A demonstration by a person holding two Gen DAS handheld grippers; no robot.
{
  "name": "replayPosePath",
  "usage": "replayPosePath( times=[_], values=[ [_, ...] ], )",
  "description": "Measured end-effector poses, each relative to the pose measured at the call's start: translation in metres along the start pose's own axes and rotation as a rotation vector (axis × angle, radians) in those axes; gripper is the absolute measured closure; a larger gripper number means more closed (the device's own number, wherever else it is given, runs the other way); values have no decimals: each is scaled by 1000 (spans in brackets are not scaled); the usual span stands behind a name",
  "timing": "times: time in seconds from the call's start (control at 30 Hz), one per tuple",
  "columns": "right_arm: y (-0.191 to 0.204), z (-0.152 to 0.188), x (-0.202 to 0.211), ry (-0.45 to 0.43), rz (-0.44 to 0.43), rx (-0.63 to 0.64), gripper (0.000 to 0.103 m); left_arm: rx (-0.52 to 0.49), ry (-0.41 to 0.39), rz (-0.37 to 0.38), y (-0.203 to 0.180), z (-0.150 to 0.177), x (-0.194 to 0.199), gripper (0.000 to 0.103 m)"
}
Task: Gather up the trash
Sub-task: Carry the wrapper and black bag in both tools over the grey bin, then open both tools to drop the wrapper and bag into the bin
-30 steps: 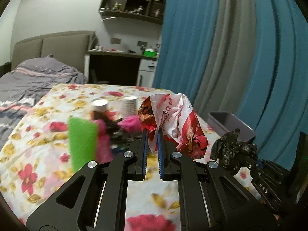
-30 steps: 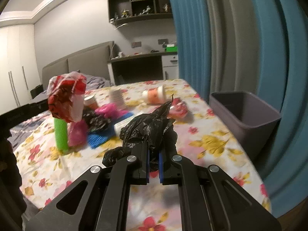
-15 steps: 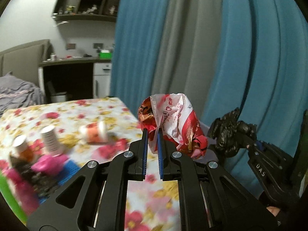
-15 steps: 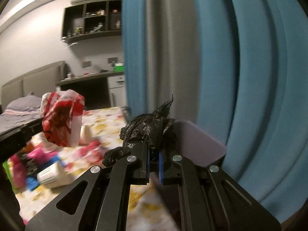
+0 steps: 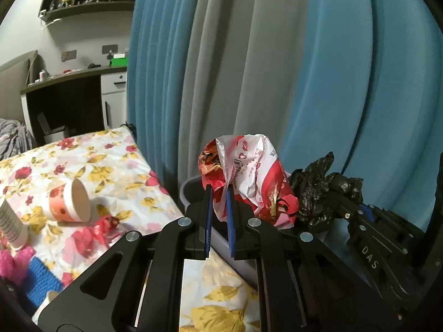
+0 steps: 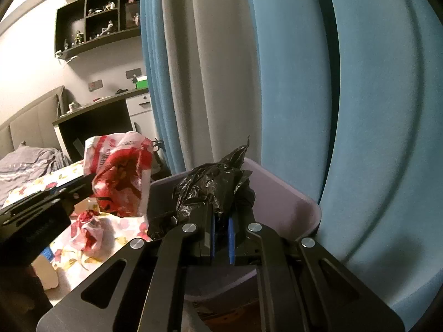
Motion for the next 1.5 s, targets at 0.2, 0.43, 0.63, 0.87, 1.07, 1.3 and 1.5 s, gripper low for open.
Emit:
replayPosePath(
  times=[0.2,0.43,0.63,0.87,1.07,1.3,1.5],
  values=[
    [-8,2,-13,31,20,-11,95,-12,28,16,-6,-1,-26,94],
    [-14,2,-23,53,38,-16,95,-19,56,38,-13,3,-48,94],
    [-12,-1,-31,64,37,-24,95,4,82,62,-13,5,-57,94],
    [-20,0,-33,83,6,-46,77,31,95,104,-8,10,-64,85],
    [-18,-3,-24,39,-1,-41,44,59,31,-14,9,9,-44,16],
    [-14,-3,-15,18,-9,-48,27,86,40,-50,21,12,-27,14],
    [-8,-1,0,-1,-6,-47,22,78,22,-82,26,18,6,14]
  ],
)
Point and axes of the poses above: each gripper's, at about its wrist camera, not at the fingertips, and x roughly against the way its jaws point, y to its left, z to its underside, the point moved 4 cm from there along -x, roughly the way its jaws point, and after that the axes turned 11 degrees about -x, right-handed, at the moved point
